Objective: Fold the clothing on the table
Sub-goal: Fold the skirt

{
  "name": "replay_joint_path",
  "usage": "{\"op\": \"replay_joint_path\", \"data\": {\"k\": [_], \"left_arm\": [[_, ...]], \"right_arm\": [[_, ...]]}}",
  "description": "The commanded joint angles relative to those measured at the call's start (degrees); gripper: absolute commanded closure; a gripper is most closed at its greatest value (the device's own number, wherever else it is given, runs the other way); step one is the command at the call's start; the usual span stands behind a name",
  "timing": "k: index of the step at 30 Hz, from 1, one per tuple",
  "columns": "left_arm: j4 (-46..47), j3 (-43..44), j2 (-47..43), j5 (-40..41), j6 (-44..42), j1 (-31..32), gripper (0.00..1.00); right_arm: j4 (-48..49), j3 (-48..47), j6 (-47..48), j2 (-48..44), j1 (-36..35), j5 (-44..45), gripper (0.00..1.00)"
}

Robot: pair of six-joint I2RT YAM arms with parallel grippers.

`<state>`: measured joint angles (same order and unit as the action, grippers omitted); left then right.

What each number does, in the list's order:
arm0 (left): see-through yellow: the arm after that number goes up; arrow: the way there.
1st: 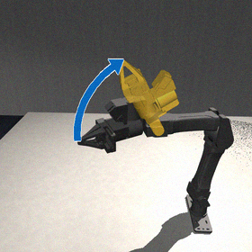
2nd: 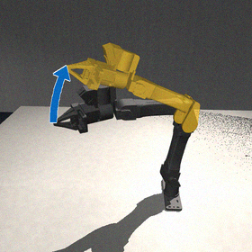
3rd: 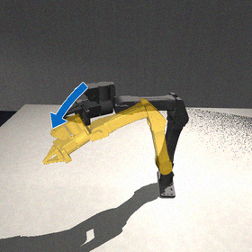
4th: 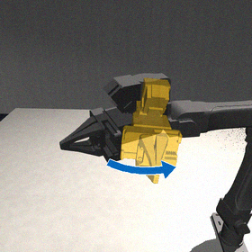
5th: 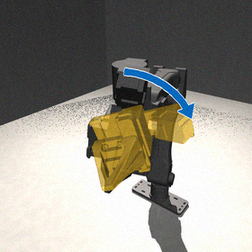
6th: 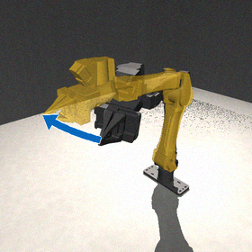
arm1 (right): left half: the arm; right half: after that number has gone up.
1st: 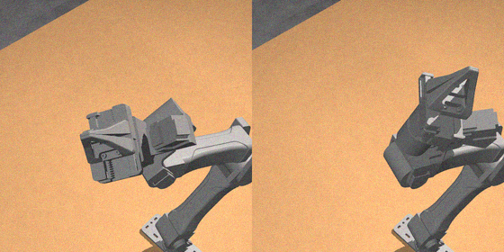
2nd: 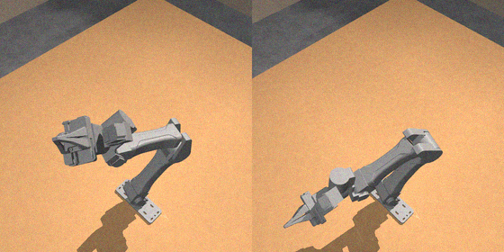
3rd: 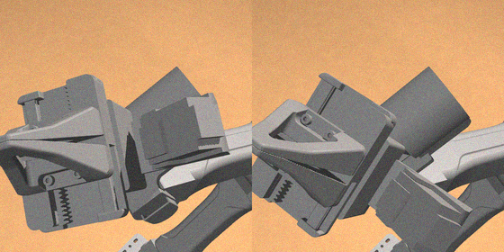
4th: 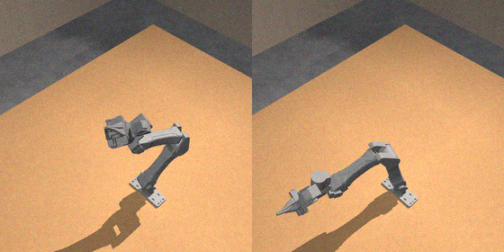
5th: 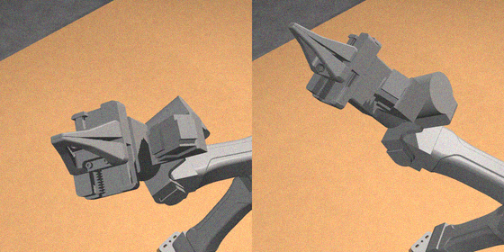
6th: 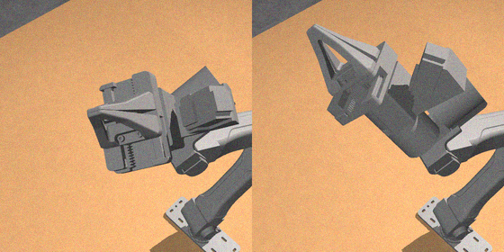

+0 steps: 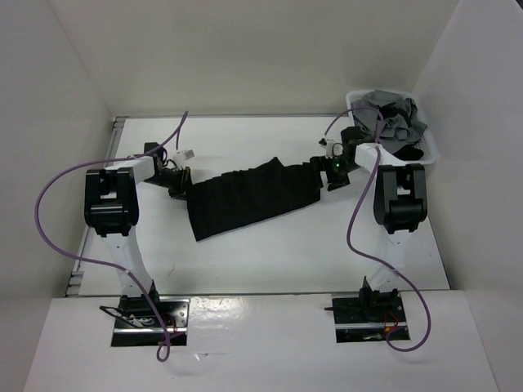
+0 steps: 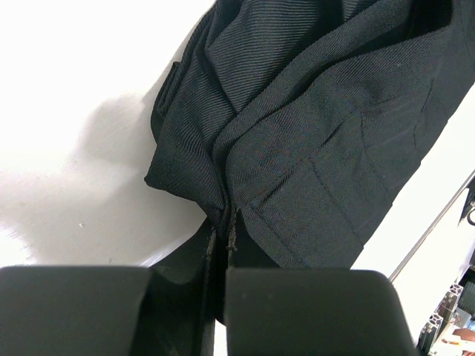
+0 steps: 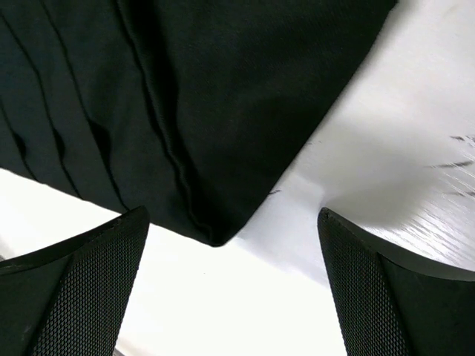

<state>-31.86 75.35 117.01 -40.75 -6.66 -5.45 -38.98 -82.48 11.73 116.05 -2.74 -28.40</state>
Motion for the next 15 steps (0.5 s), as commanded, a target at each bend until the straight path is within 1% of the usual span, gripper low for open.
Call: {"op": "replay_joint_path", "data": {"k": [1, 4, 10, 12, 15], "left_arm": [[-1.7, -1.7, 1.2, 5.2, -2.1, -0.3, 1.00], [-1.7, -1.7, 1.2, 5.2, -2.1, -0.3, 1.00], [-1.7, -1.7, 1.2, 5.2, -2.1, -0.3, 1.00], [-1.7, -1.7, 1.2, 5.2, -2.1, -0.3, 1.00], [-1.7, -1.7, 1.2, 5.2, -2.1, -0.3, 1.00]], "right_arm": [[1.7, 0.1, 1.1, 3.0, -0.3, -3.1, 0.02], [1.0, -2.2, 1.6, 5.3, -0.3, -4.8, 0.02], [0.0, -3.3, 1.6, 8.1, -1.7, -6.0, 0.02], [0.0, -3.3, 2.2, 8.1, -2.4, -6.1, 0.03], [0.0, -3.3, 2.2, 9.1, -2.4, -6.1, 0.09]]}}
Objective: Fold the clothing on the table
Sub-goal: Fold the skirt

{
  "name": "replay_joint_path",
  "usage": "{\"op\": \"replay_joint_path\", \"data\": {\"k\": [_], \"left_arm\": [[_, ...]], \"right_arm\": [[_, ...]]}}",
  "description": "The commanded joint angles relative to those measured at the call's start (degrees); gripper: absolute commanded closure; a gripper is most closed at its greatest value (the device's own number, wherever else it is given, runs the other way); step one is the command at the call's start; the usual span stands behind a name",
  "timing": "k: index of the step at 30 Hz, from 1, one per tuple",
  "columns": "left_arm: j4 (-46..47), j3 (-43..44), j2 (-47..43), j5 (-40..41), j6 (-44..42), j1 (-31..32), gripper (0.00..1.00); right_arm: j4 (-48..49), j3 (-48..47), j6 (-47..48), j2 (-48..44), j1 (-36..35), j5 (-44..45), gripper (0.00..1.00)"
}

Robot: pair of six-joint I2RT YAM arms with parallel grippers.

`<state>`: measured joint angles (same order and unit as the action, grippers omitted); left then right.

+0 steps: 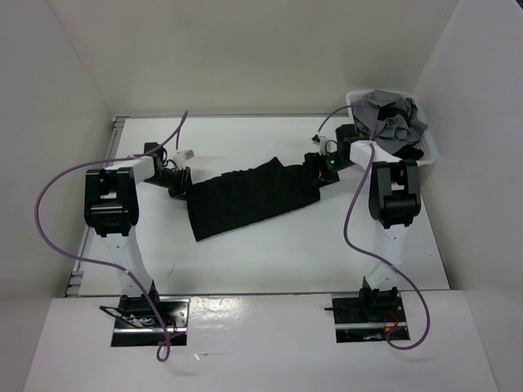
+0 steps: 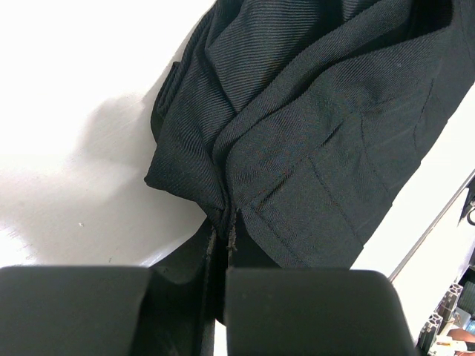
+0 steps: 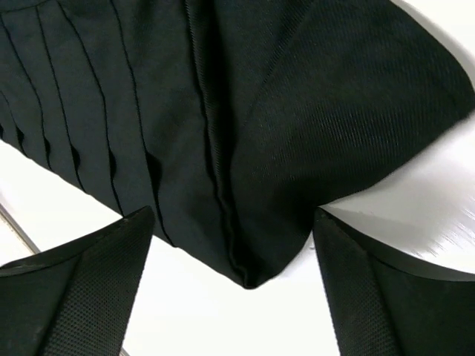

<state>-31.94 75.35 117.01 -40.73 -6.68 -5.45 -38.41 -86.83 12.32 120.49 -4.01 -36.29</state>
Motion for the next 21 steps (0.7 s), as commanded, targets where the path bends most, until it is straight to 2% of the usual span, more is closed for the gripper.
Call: {"op": "replay_joint_path", "data": {"k": [1, 11, 21], "left_arm": [[-1.6, -1.7, 1.2, 5.2, -2.1, -0.3, 1.00], [-1.6, -1.7, 1.2, 5.2, -2.1, -0.3, 1.00], [-2.2, -1.7, 1.2, 5.2, -2.1, -0.3, 1.00]], "right_arm": [[-1.1, 1.0, 1.6, 4.7, -1.1, 1.8, 0.11], [-1.1, 0.5, 1.6, 5.8, -2.1, 1.3, 0.35], [-2.2, -0.5, 1.6, 5.8, -3.8, 1.3, 0.48]]}}
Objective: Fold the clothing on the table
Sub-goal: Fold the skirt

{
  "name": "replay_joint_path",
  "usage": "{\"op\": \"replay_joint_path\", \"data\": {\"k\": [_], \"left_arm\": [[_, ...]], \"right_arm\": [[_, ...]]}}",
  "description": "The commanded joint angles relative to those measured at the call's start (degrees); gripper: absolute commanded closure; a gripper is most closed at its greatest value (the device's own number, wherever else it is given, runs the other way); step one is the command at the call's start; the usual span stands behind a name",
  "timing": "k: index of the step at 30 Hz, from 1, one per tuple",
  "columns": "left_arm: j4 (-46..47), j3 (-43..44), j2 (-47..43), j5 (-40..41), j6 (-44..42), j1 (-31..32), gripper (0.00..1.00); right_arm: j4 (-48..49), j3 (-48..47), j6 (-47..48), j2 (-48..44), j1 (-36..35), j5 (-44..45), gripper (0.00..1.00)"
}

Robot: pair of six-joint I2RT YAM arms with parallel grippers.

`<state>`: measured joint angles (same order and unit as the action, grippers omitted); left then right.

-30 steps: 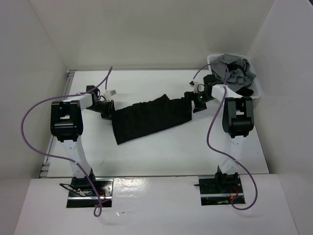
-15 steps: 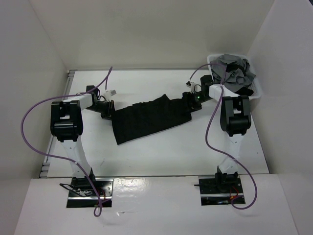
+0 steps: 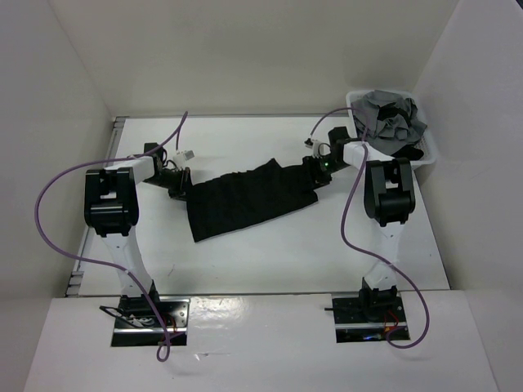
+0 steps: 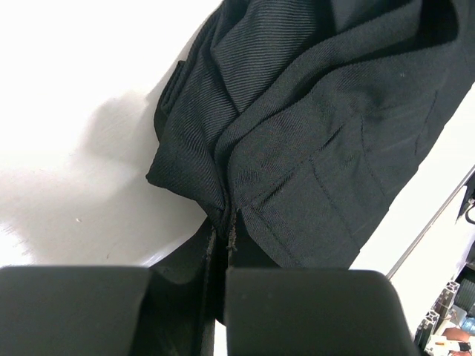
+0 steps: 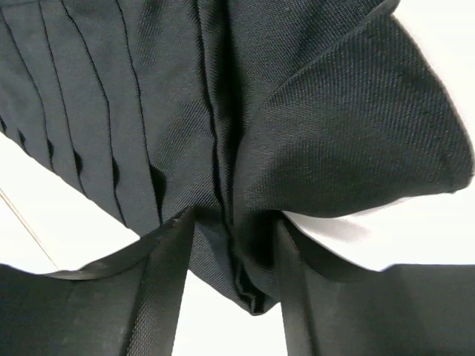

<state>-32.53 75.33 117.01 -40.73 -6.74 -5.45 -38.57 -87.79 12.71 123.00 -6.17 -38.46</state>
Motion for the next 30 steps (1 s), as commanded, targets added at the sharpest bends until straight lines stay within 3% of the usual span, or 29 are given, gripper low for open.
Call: {"op": "replay_joint_path", "data": {"k": [1, 3, 10, 14, 30], "left_arm": [[-1.6, -1.7, 1.2, 5.2, -2.0, -0.3, 1.00], [-1.6, -1.7, 1.2, 5.2, -2.0, -0.3, 1.00], [-1.6, -1.7, 0.7, 5.2, -2.0, -0.3, 1.00], [-1.6, -1.7, 0.7, 5.2, -2.0, -0.3, 1.00], [-0.5, -1.2, 0.1, 6.3, -0.5, -2.5, 1.00]], "right_arm": [[-2.0, 0.4, 1.2, 3.3, -1.6, 3.5, 0.53], [-2.0, 0.4, 1.7, 3.8, -1.6, 3.5, 0.56], [-2.6, 0.4, 1.7, 3.8, -2.2, 5.1, 0.88], [-2.0, 0.4, 1.1, 2.7, -2.2, 8.0, 0.99], [-0.4, -0.6, -0.6, -1.6, -1.0, 20.0, 1.00]]}}
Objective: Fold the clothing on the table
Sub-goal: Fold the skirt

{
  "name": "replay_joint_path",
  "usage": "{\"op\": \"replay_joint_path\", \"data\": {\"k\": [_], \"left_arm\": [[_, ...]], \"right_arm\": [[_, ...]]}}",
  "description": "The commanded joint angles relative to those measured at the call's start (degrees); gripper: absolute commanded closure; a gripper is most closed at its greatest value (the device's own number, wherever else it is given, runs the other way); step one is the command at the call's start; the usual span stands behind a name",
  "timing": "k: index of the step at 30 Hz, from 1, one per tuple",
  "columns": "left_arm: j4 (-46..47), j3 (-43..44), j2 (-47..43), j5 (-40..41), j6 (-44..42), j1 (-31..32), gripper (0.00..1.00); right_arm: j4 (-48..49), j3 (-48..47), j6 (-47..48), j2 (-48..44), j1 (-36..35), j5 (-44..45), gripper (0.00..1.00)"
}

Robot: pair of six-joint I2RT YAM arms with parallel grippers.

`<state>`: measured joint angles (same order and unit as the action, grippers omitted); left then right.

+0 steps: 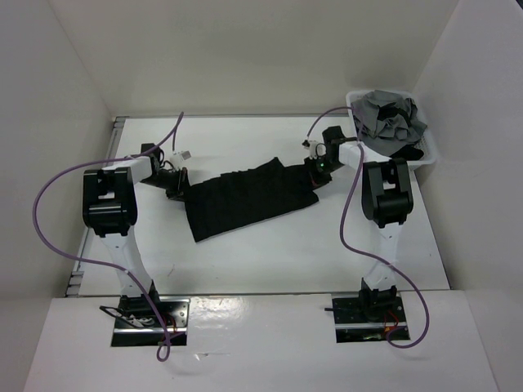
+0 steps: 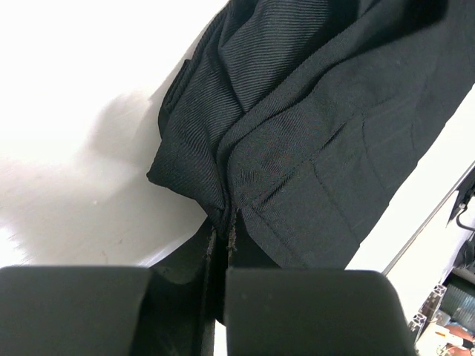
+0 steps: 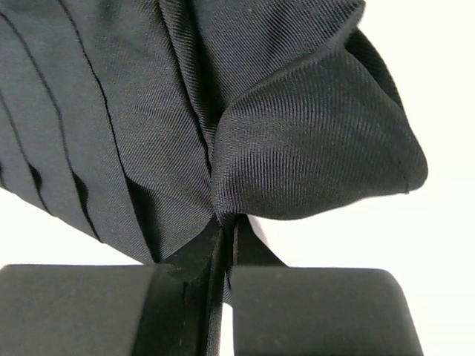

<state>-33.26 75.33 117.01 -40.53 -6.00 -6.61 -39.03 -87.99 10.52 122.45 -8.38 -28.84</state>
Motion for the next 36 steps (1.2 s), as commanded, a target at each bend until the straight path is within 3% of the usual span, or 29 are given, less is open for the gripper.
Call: {"op": "replay_joint_path", "data": {"k": [1, 8, 16, 29, 36], "left_arm": [[0.2, -1.2, 0.1, 6.1, -1.2, -1.4, 1.00], [0.2, -1.2, 0.1, 6.1, -0.7, -1.4, 1.00], [0.2, -0.6, 0.1, 6.1, -0.2, -1.4, 1.00], [0.2, -0.1, 1.3, 5.6, -0.2, -1.4, 1.00], [-0.3, -0.1, 1.3, 6.1, -0.2, -1.4, 1.00]], "right_arm": [[0.6, 0.2, 1.6, -1.8, 1.8, 10.4, 1.00], [0.6, 0.7, 1.6, -4.2, 2.9, 13.5, 1.00], [-2.6, -6.8, 1.1, -7.5, 2.9, 14.9, 1.00], [-8.0, -14.0, 2.1, -11.2, -7.2, 16.4, 1.00], [-11.2, -19.7, 2.7, -8.8, -16.5, 17.5, 1.00]]}}
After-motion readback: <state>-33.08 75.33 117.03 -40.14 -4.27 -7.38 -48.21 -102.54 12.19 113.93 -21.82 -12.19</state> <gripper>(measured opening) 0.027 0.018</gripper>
